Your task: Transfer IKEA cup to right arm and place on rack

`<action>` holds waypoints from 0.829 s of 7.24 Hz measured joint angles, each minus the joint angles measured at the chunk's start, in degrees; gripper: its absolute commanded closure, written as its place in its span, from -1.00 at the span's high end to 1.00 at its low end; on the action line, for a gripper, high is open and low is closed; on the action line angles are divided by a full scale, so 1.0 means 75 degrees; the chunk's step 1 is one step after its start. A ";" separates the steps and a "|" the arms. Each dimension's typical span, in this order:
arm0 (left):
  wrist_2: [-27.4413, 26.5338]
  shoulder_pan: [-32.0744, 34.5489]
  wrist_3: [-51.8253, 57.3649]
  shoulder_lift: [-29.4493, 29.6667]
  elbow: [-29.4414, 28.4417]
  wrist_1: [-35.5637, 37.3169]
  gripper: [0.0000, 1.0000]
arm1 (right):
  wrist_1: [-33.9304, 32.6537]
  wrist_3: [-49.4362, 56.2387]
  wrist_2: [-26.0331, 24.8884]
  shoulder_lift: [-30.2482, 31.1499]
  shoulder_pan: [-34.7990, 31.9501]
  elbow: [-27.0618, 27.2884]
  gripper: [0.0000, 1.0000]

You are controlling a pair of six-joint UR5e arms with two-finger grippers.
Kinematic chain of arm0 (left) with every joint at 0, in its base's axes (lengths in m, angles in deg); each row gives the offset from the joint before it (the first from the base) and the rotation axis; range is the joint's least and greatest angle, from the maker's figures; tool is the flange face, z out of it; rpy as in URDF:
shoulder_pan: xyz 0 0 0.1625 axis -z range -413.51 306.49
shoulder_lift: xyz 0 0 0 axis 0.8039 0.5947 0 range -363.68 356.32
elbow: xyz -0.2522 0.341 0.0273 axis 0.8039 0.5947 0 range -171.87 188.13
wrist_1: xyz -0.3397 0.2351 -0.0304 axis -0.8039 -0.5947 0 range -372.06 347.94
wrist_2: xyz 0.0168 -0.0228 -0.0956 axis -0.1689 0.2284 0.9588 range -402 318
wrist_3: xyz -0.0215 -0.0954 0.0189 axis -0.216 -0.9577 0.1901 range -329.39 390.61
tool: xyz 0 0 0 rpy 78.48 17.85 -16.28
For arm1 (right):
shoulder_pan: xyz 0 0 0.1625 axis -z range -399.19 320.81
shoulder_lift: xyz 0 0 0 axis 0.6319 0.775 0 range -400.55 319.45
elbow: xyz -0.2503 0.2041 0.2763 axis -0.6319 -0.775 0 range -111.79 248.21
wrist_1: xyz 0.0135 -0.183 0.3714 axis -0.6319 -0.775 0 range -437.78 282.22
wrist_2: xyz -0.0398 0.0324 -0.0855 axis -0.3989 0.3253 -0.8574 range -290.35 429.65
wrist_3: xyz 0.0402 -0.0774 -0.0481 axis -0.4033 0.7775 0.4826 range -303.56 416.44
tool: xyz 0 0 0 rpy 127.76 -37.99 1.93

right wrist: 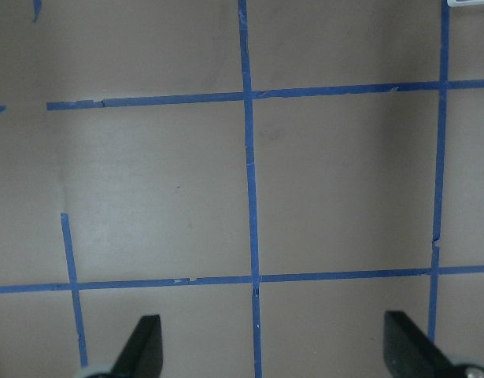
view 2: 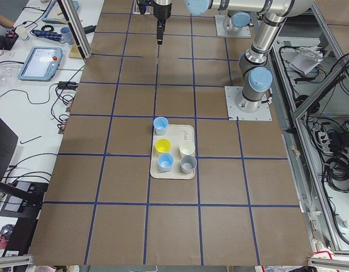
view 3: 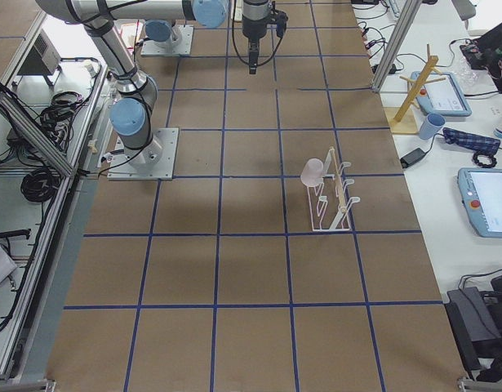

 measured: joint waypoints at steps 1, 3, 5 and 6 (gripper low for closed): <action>0.0000 0.0000 0.0000 -0.0002 0.0000 -0.0001 1.00 | 0.0074 -0.0067 0.0006 0.0016 -0.0102 0.0001 1.00; 0.0000 0.0000 0.0000 -0.0002 0.0011 -0.0001 1.00 | 0.0149 -0.0070 0.0008 0.0005 -0.0156 -0.0019 1.00; 0.0000 0.0000 0.0000 -0.0002 0.0012 0.0004 1.00 | 0.0155 -0.0034 -0.0017 -0.0008 -0.0160 -0.0033 1.00; 0.0000 0.0000 0.0000 -0.0002 0.0010 0.0002 1.00 | 0.0171 -0.0029 -0.0025 -0.0008 -0.0161 -0.0029 1.00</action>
